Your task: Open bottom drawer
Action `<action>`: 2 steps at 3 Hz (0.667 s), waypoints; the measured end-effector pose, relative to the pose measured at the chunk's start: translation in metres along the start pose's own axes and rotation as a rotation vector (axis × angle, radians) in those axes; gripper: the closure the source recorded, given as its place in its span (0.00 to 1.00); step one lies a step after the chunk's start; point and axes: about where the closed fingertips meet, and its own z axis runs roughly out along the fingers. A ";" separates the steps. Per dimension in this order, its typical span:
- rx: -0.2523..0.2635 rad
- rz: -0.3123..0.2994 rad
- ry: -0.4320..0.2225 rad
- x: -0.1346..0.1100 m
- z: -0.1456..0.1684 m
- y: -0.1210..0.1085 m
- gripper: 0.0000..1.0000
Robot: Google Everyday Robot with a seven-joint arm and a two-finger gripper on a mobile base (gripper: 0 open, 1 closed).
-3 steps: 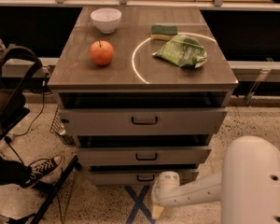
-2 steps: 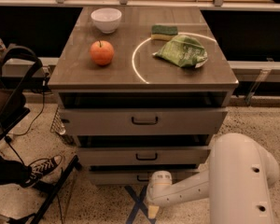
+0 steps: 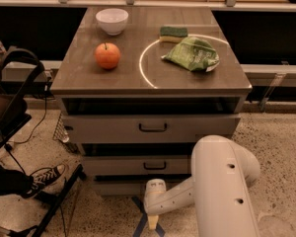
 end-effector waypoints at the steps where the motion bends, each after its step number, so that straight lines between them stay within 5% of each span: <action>1: -0.010 -0.030 0.008 -0.006 0.012 -0.004 0.00; 2: -0.017 -0.045 0.005 -0.004 0.024 -0.010 0.25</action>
Offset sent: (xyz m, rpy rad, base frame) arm 0.0265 0.0058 -0.0296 -0.0105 0.0121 0.0593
